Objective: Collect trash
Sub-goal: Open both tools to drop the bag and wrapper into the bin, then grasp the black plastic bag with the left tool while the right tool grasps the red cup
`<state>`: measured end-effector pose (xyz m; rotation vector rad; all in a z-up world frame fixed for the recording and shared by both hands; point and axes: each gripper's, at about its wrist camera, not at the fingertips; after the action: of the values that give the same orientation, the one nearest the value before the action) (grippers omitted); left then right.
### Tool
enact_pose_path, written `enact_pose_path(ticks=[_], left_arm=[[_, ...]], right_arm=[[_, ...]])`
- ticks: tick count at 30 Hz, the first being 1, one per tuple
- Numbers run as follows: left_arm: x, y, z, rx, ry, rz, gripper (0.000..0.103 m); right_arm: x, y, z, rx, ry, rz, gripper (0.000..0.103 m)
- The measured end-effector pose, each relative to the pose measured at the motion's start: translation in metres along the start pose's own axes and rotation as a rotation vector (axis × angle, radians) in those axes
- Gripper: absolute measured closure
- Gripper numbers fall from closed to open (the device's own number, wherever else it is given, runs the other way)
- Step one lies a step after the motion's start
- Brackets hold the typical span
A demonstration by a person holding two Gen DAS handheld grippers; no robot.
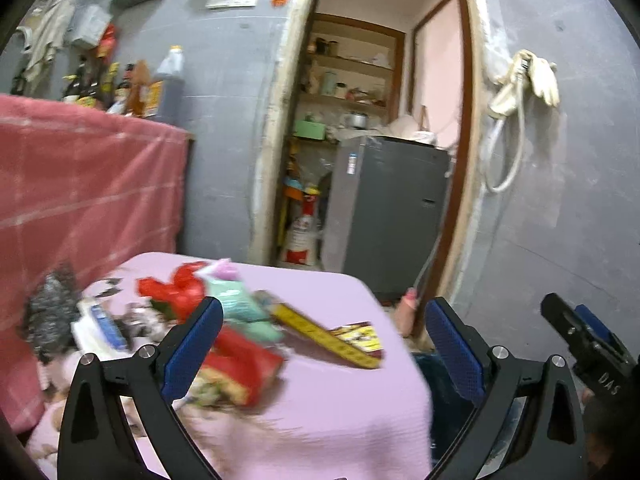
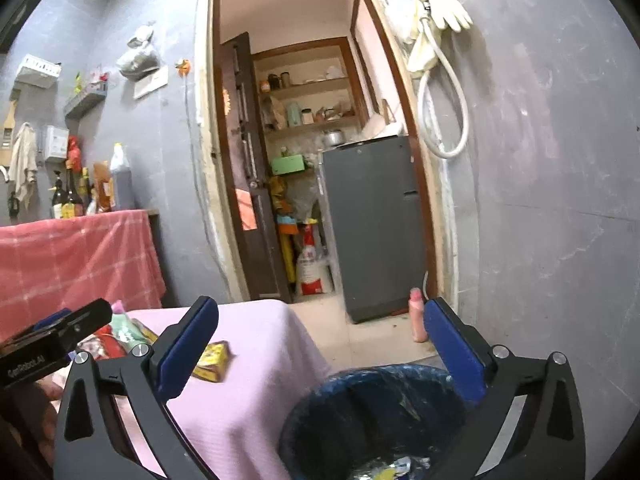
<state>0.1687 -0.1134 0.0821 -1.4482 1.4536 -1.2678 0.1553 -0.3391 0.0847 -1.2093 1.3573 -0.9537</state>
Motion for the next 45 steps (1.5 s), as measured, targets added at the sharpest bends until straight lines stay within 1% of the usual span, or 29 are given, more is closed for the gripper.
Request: enact_pose_path(ticks=[6, 9, 14, 15, 17, 19, 20, 22, 24, 28, 30, 34, 36, 39, 40, 42, 43, 45], left_arm=[[-0.044, 0.001, -0.027, 0.028, -0.099, 0.0, 0.004], [-0.069, -0.001, -0.044, 0.042, -0.143, -0.021, 0.004], [-0.105, -0.003, -0.068, 0.067, -0.236, -0.04, 0.004], [-0.113, -0.003, -0.073, 0.069, -0.268, -0.035, 0.004], [-0.129, -0.002, -0.078, 0.068, -0.301, -0.031, 0.004], [-0.147, 0.004, -0.079, 0.05, -0.341, -0.036, 0.004], [-0.156, 0.007, -0.077, -0.004, -0.343, -0.01, 0.004], [-0.173, 0.014, -0.076, -0.025, -0.375, -0.024, 0.004], [-0.185, 0.019, -0.073, -0.041, -0.383, -0.028, 0.004], [-0.205, 0.026, -0.06, -0.097, -0.398, -0.012, 0.004], [-0.214, 0.029, -0.053, -0.126, -0.394, -0.008, 0.004], [-0.23, 0.033, -0.032, -0.191, -0.359, -0.017, 0.005], [-0.235, 0.034, -0.028, -0.184, -0.354, -0.014, 0.005], [-0.241, 0.036, -0.021, -0.198, -0.334, -0.02, 0.006], [-0.242, 0.036, -0.018, -0.203, -0.323, -0.023, 0.007], [-0.245, 0.036, -0.015, -0.218, -0.305, -0.029, 0.014], [-0.246, 0.037, -0.014, -0.231, -0.292, -0.037, 0.016], [-0.246, 0.038, -0.011, -0.249, -0.274, -0.04, 0.023]], right_arm=[[-0.033, -0.006, -0.004, 0.023, -0.065, -0.03, 0.0], [-0.051, -0.006, -0.004, 0.021, -0.104, -0.042, 0.0], [-0.08, -0.002, 0.003, -0.011, -0.166, -0.067, 0.0], [-0.086, 0.0, 0.005, -0.019, -0.181, -0.073, 0.0], [-0.096, 0.002, 0.008, -0.032, -0.2, -0.084, 0.0], [-0.106, 0.005, 0.014, -0.053, -0.224, -0.089, 0.0], [-0.113, 0.008, 0.018, -0.069, -0.239, -0.092, 0.0], [-0.124, 0.013, 0.023, -0.091, -0.261, -0.095, 0.0], [-0.134, 0.018, 0.029, -0.115, -0.283, -0.101, 0.0], [-0.151, 0.029, 0.043, -0.169, -0.316, -0.107, 0.0], [-0.157, 0.034, 0.049, -0.191, -0.329, -0.108, 0.0], [-0.165, 0.044, 0.06, -0.237, -0.35, -0.109, 0.001], [-0.169, 0.049, 0.066, -0.265, -0.36, -0.115, 0.002], [-0.173, 0.054, 0.075, -0.297, -0.369, -0.117, 0.005], [-0.174, 0.055, 0.078, -0.31, -0.367, -0.12, 0.007], [-0.176, 0.059, 0.084, -0.34, -0.368, -0.122, 0.017], [-0.176, 0.06, 0.087, -0.352, -0.367, -0.121, 0.018], [-0.177, 0.062, 0.092, -0.367, -0.367, -0.117, 0.02]])
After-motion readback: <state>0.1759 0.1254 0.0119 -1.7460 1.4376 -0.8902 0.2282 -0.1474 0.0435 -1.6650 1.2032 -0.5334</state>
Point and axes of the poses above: each gripper's, at about its wrist camera, not at the fingertips, and z roughly the way its jaws point, x to its right, y to its underside, and after that the axes turned 2 degrees about -y, right-handed
